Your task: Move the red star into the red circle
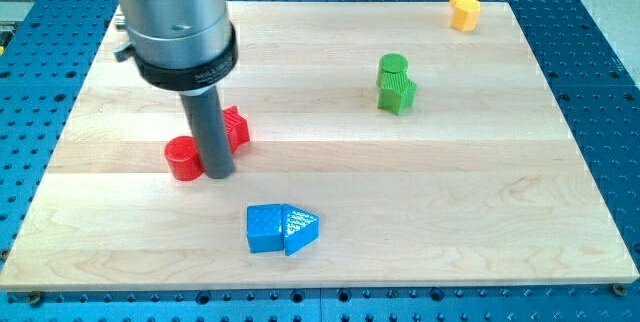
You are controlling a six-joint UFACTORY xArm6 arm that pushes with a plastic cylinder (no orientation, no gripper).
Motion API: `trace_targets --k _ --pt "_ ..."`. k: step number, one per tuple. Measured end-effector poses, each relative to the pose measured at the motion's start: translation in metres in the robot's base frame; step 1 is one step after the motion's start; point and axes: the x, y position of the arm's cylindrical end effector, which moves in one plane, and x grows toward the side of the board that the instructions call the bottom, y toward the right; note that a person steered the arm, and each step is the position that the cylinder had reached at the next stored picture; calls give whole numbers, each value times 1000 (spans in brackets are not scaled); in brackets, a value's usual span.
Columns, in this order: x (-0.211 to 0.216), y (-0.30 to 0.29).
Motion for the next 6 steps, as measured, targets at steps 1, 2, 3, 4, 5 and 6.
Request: trace_targets --k 1,2,3,4,5,6 --pt "-5 64" --pt "-76 70" --pt "-70 10" --pt "-51 -28" --pt "-32 -49" --pt "-19 -65"
